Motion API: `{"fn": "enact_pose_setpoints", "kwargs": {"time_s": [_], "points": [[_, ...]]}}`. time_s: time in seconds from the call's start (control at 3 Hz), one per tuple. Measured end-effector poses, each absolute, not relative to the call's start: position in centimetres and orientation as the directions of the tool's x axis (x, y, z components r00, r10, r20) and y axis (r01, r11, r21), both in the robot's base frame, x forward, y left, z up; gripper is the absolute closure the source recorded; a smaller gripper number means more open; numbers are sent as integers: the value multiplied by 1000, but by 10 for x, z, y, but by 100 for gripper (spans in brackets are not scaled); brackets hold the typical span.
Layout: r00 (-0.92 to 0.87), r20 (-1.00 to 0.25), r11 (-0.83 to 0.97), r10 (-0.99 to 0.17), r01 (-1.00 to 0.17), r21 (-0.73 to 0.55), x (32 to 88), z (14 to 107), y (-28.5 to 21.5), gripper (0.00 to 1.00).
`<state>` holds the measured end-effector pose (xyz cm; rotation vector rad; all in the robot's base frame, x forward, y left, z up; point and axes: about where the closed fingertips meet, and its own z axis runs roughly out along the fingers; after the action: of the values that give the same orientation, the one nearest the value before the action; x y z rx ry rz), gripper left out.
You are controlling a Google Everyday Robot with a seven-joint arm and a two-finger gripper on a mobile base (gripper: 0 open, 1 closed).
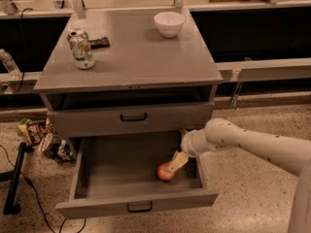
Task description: Pick apple from middle drawer and place on counter
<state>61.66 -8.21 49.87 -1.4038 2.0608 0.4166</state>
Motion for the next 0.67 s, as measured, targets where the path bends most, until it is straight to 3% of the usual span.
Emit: {"fn": "enact_pose_setpoints", "kwargs": {"time_s": [0.67], "points": [[-301, -623, 368, -722, -930, 22, 577, 450, -68, 0]]}}
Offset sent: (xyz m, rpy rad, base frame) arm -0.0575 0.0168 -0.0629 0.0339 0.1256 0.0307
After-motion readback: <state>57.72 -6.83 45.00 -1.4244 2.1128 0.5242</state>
